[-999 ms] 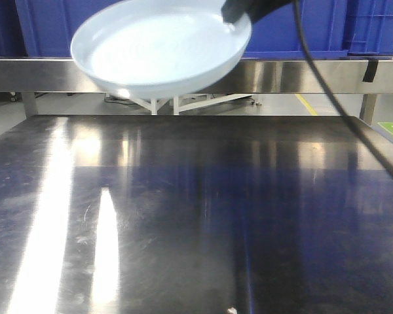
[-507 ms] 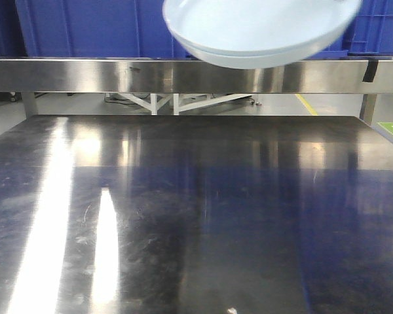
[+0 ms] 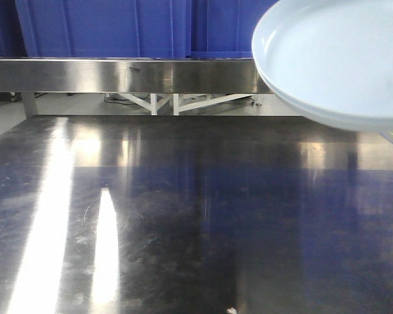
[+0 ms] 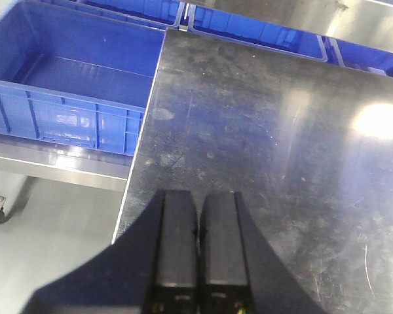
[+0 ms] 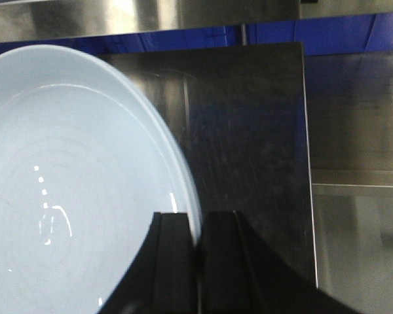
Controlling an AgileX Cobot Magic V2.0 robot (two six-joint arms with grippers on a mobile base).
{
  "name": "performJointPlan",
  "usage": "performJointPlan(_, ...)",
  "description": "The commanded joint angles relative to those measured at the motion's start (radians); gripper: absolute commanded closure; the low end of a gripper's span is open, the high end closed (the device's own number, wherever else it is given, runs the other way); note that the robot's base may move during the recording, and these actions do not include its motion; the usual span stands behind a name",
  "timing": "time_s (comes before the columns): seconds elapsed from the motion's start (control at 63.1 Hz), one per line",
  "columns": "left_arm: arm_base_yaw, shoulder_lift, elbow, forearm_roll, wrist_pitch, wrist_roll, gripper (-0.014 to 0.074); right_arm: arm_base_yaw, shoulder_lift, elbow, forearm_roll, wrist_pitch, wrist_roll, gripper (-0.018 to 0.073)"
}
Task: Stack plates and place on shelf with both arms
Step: 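Lift the stacked plates with the right gripper and raise them high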
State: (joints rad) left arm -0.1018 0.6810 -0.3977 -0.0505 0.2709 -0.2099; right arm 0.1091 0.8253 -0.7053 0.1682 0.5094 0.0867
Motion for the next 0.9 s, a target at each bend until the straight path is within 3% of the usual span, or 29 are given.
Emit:
performJointPlan(0.0,0.002,-0.003,-0.028,-0.002,-0.077,-0.009,0.0507,-0.005,-0.064,0.017,0.008,-0.115,-0.006,0.0503)
performJointPlan(0.27,0.002,-0.003,-0.028,-0.002,-0.077,-0.009,0.0507,-0.005,-0.132,0.100,0.008,-0.194,-0.006,0.0503)
performJointPlan(0.888,0.002,-0.003,-0.028,-0.002,-0.077,-0.009,0.0507,-0.005,-0.132,0.100,0.008,-0.175,-0.006,0.0503)
